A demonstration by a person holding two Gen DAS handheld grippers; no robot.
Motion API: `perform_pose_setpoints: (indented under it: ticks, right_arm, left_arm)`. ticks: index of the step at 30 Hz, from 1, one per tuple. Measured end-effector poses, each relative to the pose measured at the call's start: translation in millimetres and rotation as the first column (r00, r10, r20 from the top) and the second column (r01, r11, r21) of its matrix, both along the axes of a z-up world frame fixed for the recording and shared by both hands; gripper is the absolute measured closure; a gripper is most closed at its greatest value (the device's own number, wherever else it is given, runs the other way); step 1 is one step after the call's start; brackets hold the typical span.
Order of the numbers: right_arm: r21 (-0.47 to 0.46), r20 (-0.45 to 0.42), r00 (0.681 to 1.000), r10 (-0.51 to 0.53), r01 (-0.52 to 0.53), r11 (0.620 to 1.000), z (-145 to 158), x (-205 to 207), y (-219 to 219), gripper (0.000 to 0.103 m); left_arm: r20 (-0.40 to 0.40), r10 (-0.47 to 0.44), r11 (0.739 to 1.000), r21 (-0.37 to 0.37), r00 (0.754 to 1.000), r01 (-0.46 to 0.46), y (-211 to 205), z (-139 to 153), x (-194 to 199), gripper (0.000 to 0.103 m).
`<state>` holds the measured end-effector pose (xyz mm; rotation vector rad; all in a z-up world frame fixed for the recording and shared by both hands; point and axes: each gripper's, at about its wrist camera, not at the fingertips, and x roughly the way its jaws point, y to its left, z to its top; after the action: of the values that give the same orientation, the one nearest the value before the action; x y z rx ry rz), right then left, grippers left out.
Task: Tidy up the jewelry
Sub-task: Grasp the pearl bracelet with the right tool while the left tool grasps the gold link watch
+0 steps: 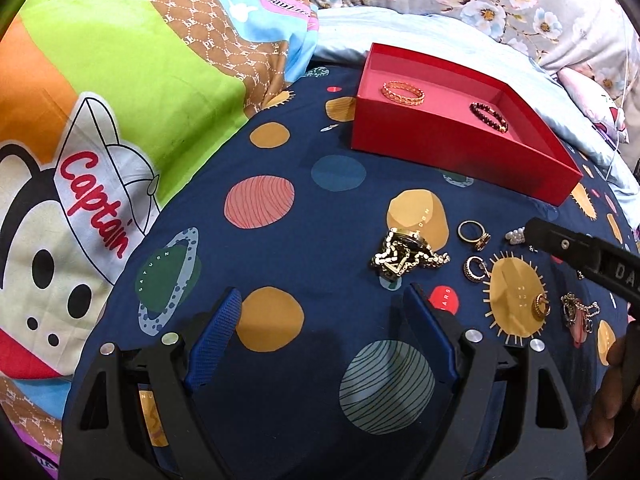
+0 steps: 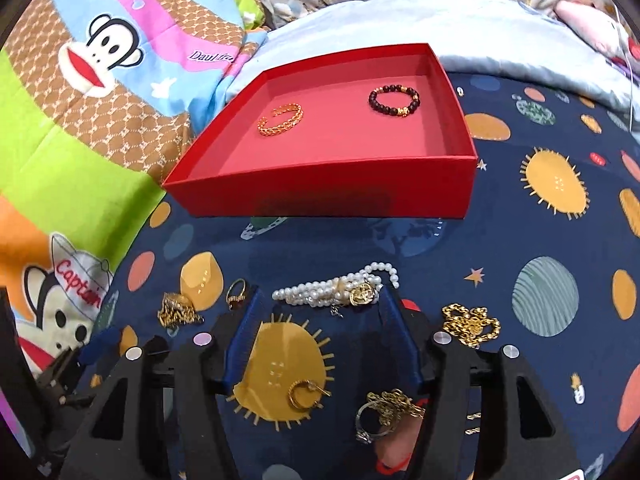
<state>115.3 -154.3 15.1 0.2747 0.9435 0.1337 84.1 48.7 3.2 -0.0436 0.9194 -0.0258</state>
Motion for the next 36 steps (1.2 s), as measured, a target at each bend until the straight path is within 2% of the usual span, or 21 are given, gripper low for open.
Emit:
perform_pose_setpoints:
  ticks: [6, 7, 8, 13, 19, 24, 27, 29, 32, 34, 36]
  right_arm:
    - [-0.063, -0.011, 1.0, -0.026, 0.025, 0.998, -4, 10, 13, 0.044]
    - [-0.082, -0.012, 1.0, -0.021, 0.02, 0.996, -4, 9, 14, 0.047]
    - [-0.097, -0.013, 1.0, -0.018, 0.017, 0.995, -4, 9, 14, 0.056]
    - [-0.097, -0.027, 0.999, -0.021, 0.019, 0.995, -5, -1, -1, 0.074]
    - [-0.107, -0.013, 1.0, -0.026, 0.025, 0.994, -5, -14, -7, 0.076]
    - [-0.103, -0.001, 1.0, -0.023, 0.023, 0.994, -4, -20, -9, 0.077]
    - [-0.089, 0.0, 1.0, -0.025, 0.025, 0.996, -5, -20, -11, 0.077]
    - [-0.088, 0.003, 1.0, -0.025, 0.025, 0.996, -5, -21, -11, 0.077]
    - [-0.086, 0.005, 1.0, -0.024, 0.025, 0.996, -5, -21, -11, 0.077]
    - [-0.083, 0.009, 1.0, -0.024, 0.025, 0.996, -5, -21, -11, 0.077]
    - [-0.084, 0.01, 1.0, -0.023, 0.024, 0.996, -5, -21, -11, 0.077]
  left_arm:
    - [-0.002, -0.005, 1.0, -0.01, 1.0, 0.005, -1, 1, -1, 0.023]
    - [-0.004, -0.007, 1.0, -0.014, 1.0, 0.007, -1, 2, -1, 0.023]
    - [-0.005, -0.008, 1.0, -0.017, 1.0, 0.008, -1, 2, -1, 0.023]
    - [-0.004, -0.008, 0.999, -0.037, 1.0, 0.008, -1, 6, 0, 0.023]
    - [-0.024, -0.007, 0.995, -0.095, 1.0, 0.005, -8, 9, 13, 0.023]
    - [-0.027, 0.006, 0.996, -0.089, 1.0, -0.008, -22, 10, 26, 0.028]
    - [-0.057, 0.015, 0.995, -0.101, 0.998, -0.021, -27, 4, 34, 0.034]
    - [-0.05, 0.015, 0.996, -0.083, 0.999, -0.019, -31, 4, 35, 0.041]
    - [-0.046, -0.004, 0.997, -0.078, 0.999, 0.0, -31, 5, 33, 0.059]
    - [-0.045, -0.028, 0.995, -0.095, 0.999, 0.023, -30, 4, 29, 0.078]
    - [-0.043, -0.038, 0.995, -0.095, 0.998, 0.034, -30, 4, 26, 0.082]
